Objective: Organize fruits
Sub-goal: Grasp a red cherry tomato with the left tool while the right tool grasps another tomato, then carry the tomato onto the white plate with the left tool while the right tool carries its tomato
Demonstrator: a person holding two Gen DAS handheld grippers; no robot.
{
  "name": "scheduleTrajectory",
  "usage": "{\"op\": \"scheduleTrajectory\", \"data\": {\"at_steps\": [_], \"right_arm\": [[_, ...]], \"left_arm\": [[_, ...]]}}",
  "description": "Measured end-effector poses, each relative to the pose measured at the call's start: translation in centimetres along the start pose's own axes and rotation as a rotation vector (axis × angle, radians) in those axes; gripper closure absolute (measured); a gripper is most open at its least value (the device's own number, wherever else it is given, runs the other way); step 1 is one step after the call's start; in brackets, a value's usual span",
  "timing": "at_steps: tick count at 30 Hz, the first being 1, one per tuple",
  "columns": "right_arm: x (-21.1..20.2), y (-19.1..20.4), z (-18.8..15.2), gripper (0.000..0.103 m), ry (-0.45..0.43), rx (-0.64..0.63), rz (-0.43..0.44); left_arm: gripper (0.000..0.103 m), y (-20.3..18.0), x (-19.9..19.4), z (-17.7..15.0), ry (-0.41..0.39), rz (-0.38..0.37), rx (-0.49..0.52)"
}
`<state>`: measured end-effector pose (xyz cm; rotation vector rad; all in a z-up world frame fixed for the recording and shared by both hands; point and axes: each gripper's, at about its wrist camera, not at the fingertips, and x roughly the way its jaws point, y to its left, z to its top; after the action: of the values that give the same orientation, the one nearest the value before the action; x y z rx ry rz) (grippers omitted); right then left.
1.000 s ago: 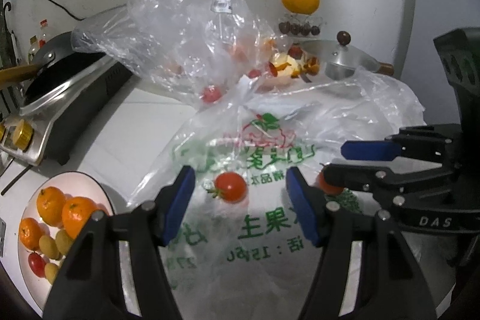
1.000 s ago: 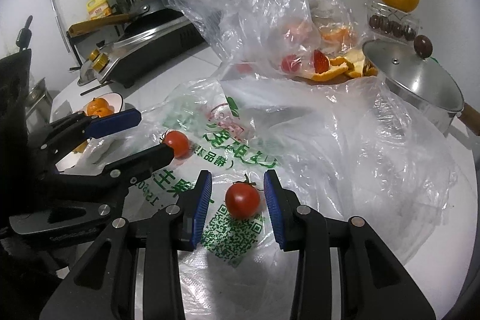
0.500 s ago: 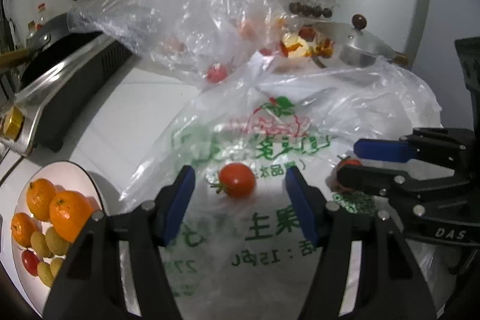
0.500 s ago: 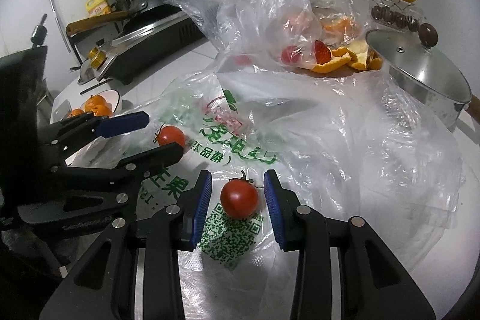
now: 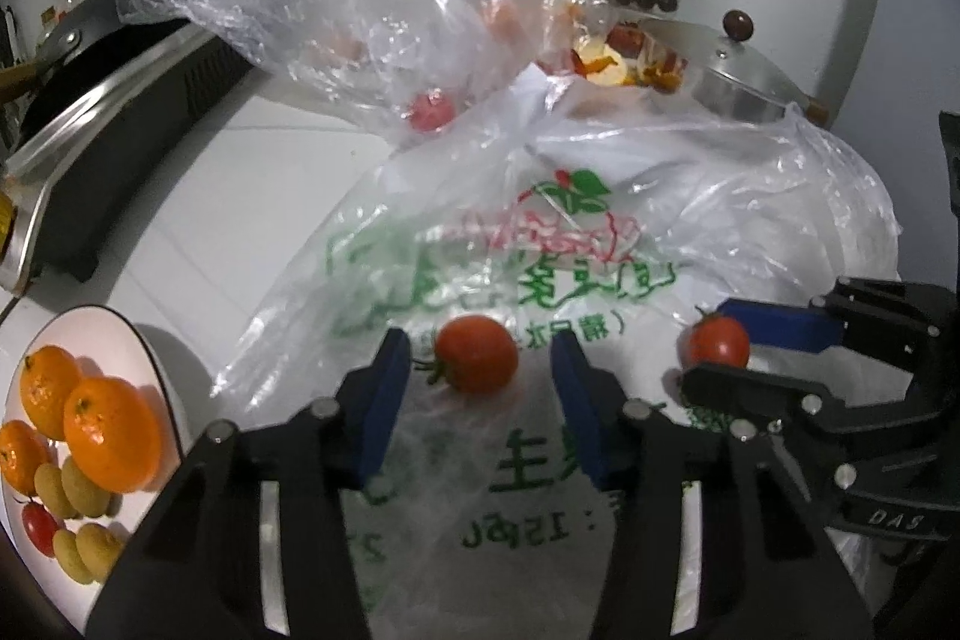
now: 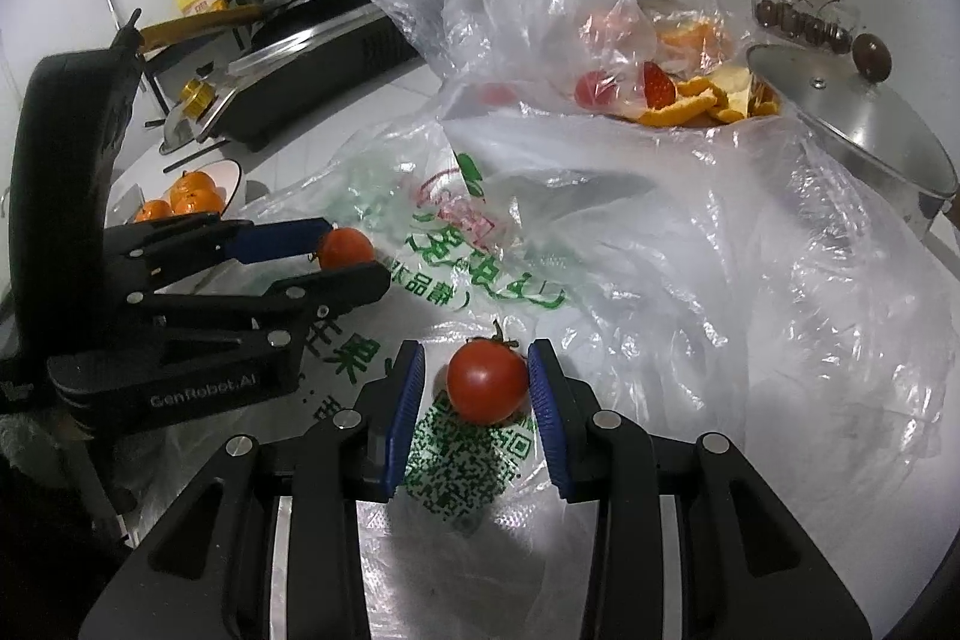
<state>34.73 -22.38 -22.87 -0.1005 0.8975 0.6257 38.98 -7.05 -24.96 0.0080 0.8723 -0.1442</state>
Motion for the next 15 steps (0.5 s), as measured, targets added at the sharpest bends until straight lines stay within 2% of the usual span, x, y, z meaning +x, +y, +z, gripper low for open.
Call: {"op": "scheduleTrajectory", "data": {"at_steps": [1, 6, 11, 15], "right_arm": [[0.06, 0.01, 0.00, 0.065, 0.006, -0.001, -0.001], [0.22, 0.06, 0.03, 0.065, 0.019, -0.003, 0.004], [0.19, -0.06, 0.03, 0.073, 0.021, 0.005, 0.003], [0.09, 0.11, -0.04, 0.074, 0.018, -0.004, 0.001]], "left_arm": [[0.061, 0.09, 0.14, 0.03, 0.008, -0.008, -0.004], [0.063, 0.34, 0.39, 0.21, 0.011, -0.024, -0.018], [0.068, 0.34, 0.31, 0.23, 0.006, -0.031, -0.020], [0.071, 0.07, -0.03, 0.18, -0.009, -0.041, -0.004]]}}
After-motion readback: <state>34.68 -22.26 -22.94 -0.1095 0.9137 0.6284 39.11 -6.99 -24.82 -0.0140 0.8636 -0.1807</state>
